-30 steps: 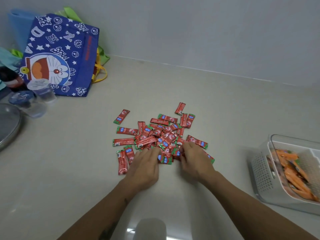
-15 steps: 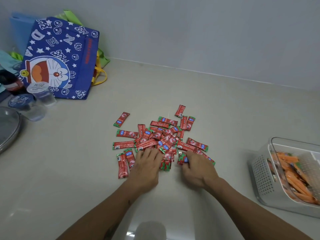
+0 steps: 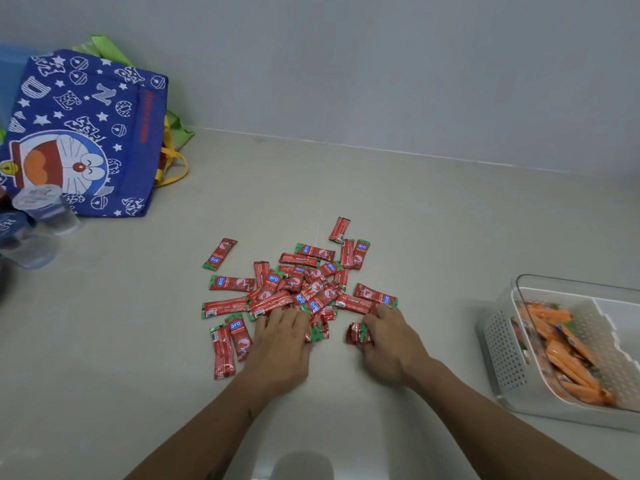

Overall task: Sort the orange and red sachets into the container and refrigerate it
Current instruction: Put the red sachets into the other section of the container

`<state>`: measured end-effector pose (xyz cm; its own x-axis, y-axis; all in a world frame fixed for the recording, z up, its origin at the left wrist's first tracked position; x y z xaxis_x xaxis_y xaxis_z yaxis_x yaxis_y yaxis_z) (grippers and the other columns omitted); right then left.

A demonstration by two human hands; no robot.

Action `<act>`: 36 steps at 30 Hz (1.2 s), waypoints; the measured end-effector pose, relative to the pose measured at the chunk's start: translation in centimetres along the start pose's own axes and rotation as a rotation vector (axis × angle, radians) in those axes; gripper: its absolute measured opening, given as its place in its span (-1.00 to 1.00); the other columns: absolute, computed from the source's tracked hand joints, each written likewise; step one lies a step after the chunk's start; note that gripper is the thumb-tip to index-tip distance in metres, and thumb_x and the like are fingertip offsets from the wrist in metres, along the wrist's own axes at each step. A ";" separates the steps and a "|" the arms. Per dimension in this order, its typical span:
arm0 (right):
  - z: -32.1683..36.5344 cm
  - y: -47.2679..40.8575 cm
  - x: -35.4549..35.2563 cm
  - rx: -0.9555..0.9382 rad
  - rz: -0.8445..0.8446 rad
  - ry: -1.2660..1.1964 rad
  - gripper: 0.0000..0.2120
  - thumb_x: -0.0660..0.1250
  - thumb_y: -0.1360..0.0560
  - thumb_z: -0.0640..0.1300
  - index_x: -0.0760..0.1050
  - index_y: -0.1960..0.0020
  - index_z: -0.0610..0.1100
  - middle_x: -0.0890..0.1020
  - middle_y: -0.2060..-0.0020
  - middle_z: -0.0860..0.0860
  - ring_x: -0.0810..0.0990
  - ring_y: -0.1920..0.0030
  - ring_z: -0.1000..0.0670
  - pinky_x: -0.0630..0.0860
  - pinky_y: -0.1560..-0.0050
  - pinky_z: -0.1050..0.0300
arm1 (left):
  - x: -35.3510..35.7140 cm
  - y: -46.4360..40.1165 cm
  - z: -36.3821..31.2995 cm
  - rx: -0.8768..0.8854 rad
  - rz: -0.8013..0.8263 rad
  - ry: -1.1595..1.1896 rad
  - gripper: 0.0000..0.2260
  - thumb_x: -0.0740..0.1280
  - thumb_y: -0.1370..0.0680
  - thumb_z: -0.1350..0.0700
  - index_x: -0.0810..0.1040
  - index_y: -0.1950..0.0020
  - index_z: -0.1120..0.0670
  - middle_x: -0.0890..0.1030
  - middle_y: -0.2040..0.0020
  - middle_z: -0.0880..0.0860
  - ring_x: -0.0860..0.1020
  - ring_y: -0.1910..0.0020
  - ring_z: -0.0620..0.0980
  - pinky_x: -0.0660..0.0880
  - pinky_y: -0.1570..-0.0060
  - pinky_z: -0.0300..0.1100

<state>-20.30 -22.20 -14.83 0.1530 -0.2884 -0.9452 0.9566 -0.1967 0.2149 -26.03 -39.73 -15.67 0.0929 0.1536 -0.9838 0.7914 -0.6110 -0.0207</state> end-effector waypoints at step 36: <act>-5.2 2.3 0.2 0.200 -0.079 0.207 -0.71 0.18 -0.47 -0.14 0.36 -0.19 -0.09 0.46 -0.16 -0.05 0.43 -0.12 -0.09 0.39 -0.04 0.07 | 0.6 3.1 -0.9 0.095 -0.169 0.016 -0.58 0.41 -0.24 0.24 0.45 -0.07 0.05 0.55 0.03 0.02 0.51 0.08 0.06 0.50 0.10 -0.03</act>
<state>-16.77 -17.81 -15.80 0.1470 -0.0715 -0.9865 0.9028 -0.3977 0.1634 -23.04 -40.84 -16.13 -0.0265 0.2722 -0.9619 0.7360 -0.6458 -0.2030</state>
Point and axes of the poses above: each hand's wrist, its own y-axis away from the middle knuckle, its own x-axis out of the palm, z = x × y, the point moved 7 cm from there along -y, towards the middle knuckle
